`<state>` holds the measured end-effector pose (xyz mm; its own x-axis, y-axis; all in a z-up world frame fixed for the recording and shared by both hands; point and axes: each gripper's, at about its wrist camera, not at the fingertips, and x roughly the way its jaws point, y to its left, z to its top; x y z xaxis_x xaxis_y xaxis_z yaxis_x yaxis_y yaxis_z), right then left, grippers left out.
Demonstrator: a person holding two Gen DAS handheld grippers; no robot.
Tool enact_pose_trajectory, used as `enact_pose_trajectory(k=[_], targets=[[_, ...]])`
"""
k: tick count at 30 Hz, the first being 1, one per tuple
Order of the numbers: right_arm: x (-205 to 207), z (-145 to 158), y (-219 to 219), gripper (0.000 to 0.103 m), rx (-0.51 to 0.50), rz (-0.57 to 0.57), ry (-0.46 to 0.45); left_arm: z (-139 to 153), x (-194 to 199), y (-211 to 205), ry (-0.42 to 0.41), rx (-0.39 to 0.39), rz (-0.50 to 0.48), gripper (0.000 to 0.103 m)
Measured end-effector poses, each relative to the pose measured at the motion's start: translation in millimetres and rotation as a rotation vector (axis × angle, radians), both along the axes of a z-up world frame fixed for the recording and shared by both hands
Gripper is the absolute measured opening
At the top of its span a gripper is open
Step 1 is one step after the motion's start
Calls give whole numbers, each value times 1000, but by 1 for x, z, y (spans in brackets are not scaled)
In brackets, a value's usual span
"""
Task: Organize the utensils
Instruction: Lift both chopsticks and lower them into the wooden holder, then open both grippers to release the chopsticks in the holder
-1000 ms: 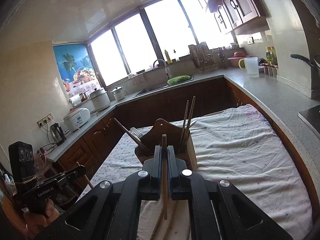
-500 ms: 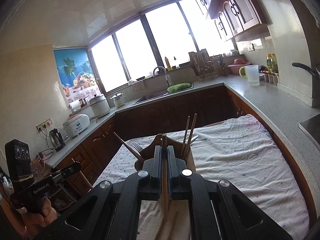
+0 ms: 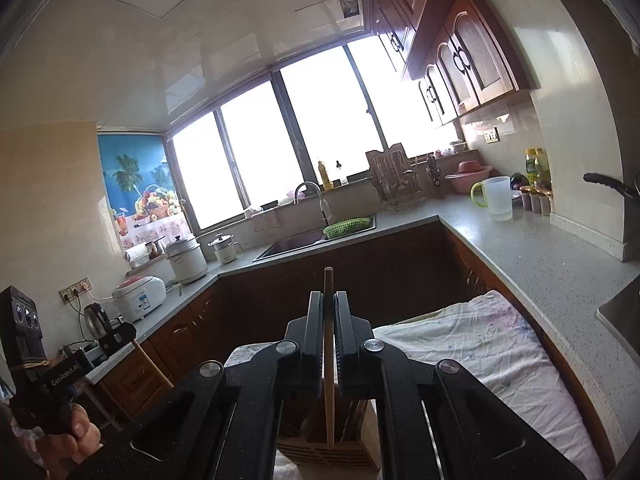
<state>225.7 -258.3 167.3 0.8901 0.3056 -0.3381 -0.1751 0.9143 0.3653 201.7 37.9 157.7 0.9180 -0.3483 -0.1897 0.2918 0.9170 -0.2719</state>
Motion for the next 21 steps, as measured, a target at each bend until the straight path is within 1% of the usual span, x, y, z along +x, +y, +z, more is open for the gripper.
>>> enact_pose_trajectory(k=[2, 5, 10, 12, 18, 21], targets=[[8, -3, 1, 5, -12, -7, 0, -6, 9, -5, -5, -9, 17, 3], [17, -14, 1, 5, -10, -12, 14, -24, 20, -14, -4, -15, 38, 3], [26, -42, 1, 5, 7, -12, 45, -61, 39, -26, 55, -45, 26, 3], [27, -54, 2, 5, 12, -4, 58, -77, 43, -31, 77, -40, 28, 3], [33, -86, 8, 5, 5, 9, 131, -103, 62, -38, 139, -22, 34, 3], [35, -95, 11, 5, 0, 14, 159, -104, 67, -32, 161, -25, 30, 4]])
